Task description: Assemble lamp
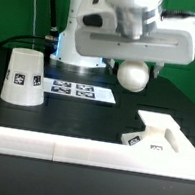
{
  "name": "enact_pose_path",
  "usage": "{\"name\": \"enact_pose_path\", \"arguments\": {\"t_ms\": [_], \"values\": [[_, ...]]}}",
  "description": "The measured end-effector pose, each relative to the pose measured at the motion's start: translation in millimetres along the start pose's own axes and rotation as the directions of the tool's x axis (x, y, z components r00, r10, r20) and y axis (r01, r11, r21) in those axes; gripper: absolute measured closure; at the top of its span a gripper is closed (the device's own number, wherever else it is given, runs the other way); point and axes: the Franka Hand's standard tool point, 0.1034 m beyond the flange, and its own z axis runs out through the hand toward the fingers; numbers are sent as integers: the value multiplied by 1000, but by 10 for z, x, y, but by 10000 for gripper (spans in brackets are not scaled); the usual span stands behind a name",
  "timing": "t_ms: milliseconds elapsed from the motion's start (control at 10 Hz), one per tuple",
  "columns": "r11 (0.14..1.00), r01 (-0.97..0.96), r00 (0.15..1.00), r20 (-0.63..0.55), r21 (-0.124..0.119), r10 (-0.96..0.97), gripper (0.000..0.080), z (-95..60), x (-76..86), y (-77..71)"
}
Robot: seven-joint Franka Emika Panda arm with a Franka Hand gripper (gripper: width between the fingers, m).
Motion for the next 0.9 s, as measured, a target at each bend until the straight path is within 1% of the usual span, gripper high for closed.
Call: {"name": "enact_pose_path", "arguments": {"t_ms": [100,200,300,400,500,600,700,800,900], "values": [[1000,10,999,-43,3,-9,222,-114,38,-45],[1000,18,992,-125,8,-16,222,-218,147,-110],[1000,20,976,-219,7,-18,222,-209,188,-111],[1000,22,960,-278,2,-21,222,-178,165,-94],[999,51,939,-339,-18,-54,222,-179,192,-90],[987,127,890,-429,-95,-156,222,-163,210,-70],[974,173,854,-470,-148,-223,222,-175,161,-72],[959,220,811,-512,-181,-283,222,-277,186,-85],[942,253,753,-567,-220,-335,222,-350,233,-109]]}}
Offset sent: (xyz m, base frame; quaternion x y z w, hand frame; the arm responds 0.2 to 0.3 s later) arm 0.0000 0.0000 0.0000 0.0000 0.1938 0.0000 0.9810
